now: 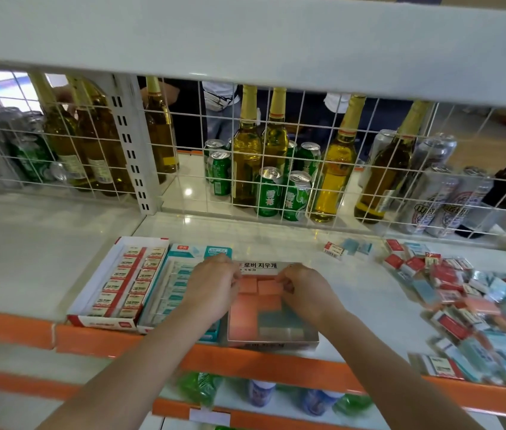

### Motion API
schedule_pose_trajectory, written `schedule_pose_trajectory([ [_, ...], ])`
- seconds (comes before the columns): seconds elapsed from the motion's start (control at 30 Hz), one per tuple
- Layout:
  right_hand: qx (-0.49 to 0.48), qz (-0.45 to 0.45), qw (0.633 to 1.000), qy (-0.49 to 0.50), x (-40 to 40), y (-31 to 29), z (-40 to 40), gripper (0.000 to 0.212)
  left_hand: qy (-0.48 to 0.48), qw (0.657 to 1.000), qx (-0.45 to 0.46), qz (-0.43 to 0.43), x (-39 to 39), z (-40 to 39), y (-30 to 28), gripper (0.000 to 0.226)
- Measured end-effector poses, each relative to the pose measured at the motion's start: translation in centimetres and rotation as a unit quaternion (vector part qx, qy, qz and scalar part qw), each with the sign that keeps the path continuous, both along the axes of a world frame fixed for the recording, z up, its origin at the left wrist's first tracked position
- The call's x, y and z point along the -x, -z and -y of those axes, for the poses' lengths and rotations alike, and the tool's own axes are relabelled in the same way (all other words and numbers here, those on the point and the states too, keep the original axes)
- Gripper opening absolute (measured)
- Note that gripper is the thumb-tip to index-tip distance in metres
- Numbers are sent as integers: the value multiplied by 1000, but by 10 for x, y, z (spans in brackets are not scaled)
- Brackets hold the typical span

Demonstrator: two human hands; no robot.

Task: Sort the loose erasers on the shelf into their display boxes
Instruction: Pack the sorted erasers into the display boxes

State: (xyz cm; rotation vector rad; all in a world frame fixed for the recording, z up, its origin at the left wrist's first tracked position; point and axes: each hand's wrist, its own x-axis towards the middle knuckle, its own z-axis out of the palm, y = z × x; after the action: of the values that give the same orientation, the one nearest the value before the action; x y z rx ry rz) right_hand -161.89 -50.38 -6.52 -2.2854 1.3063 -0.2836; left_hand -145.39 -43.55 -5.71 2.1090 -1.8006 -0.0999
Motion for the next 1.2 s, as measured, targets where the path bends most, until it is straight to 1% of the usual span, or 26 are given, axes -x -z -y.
schedule_pose_trajectory([
  [0.1,8,2,1000,-23,3,-2,2,31,40,999,-19,18,-4,-1,0,26],
  [0.2,38,-3,998,-39,3,-5,4,29,58,998,-38,6,-8,0,-1,45],
  [0.27,77,-7,996,-43,2,-6,6,32,71,996,-61,6,-8,2,-1,57],
  [0.33,96,-22,994,-46,0,-7,9,38,79,994,-70,16,-8,5,-3,60],
  [0.47,100,-36,993,-54,-3,-5,12,37,84,993,-68,37,-7,9,-4,54],
  [0.57,116,-28,992,-47,-5,-3,11,34,83,993,-64,50,-7,10,-5,51],
  [0.8,133,-32,990,-32,-9,0,3,36,80,994,-53,47,-6,9,-3,53],
  [0.97,132,-33,990,-29,-9,0,2,36,73,994,-55,55,-4,11,-4,51],
  [1.07,115,-17,993,-30,-6,-1,4,35,67,993,-66,70,-3,13,-6,48],
  [1.2,106,4,994,-3,13,-9,9,36,64,994,-74,39,2,19,-11,38],
])
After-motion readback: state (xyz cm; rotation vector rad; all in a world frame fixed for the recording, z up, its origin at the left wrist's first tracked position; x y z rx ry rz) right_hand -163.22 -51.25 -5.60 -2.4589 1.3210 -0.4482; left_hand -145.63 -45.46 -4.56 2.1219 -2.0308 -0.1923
